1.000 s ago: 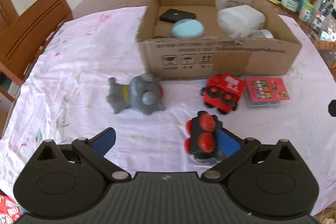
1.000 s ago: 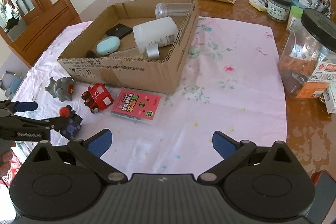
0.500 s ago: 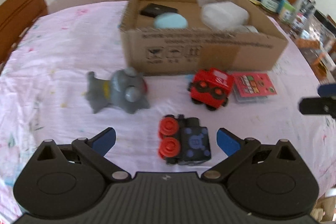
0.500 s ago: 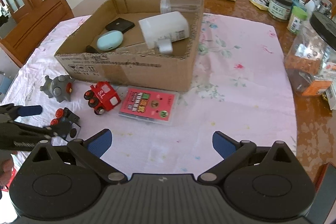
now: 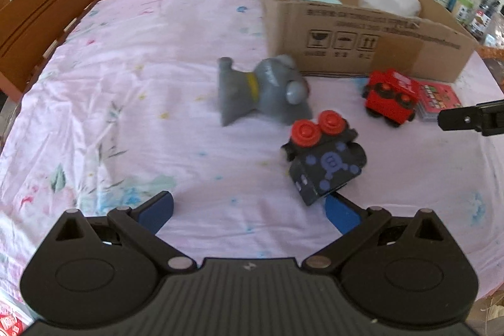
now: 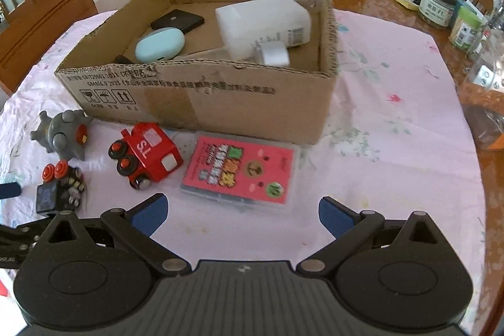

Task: Organize rigid objects
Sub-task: 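Move the left gripper to the black red-wheeled toy car while right approaches the pink card pack, then close the left gripper around the black toy car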

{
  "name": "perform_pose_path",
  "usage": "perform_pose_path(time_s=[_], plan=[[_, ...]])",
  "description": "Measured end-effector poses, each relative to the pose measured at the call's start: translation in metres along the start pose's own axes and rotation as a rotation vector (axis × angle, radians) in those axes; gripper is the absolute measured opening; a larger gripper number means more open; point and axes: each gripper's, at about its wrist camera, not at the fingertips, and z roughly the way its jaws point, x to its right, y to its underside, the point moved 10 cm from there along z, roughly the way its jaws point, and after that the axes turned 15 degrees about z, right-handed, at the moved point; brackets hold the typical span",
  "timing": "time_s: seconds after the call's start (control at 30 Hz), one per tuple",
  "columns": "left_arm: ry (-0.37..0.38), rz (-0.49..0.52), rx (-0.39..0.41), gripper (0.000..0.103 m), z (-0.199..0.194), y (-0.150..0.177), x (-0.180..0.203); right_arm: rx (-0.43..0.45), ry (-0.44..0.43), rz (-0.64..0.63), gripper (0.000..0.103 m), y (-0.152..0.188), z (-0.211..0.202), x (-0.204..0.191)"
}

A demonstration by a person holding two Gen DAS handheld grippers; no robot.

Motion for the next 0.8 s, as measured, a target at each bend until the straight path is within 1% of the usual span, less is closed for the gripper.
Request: perform_pose_path(time_s=[0.13,0.23,0.27,0.47,0.57,0.67,0.8], plan=[[-0.001,-0.003,0.001,0.102,0.0,0.001,-0.002,0.018,0.029,-0.01,0.103,-0.002,0.013,-0.008],[0.0,-0.003,-0.003,0.102,0.0,0.0,-0.001,0.047,0.087,-0.043,0.103,-0.005,0.021,-0.007],[0.001,-0.002,-0.003,0.102,0.001,0.0,0.0,0.059,0.085,-0.047,0.103,-0.006,0.021,-0.007],[0.014,-0.007,-0.005,0.102,0.0,-0.005,0.012,0.068,0.084,-0.033,0.103,-0.011,0.017,0.018],[0.024,-0.011,0.002,0.102,0.0,-0.009,0.023,0.075,0.066,-0.058,0.103,-0.009,0.015,0.023],[-0.005,-0.008,0.007,0.103,0.005,-0.015,0.029,0.081,0.058,-0.071,0.103,-0.008,0.015,0.022],[-0.031,-0.052,0.005,0.103,0.008,-0.021,0.03,0.078,0.049,-0.086,0.103,-0.009,0.015,0.022]])
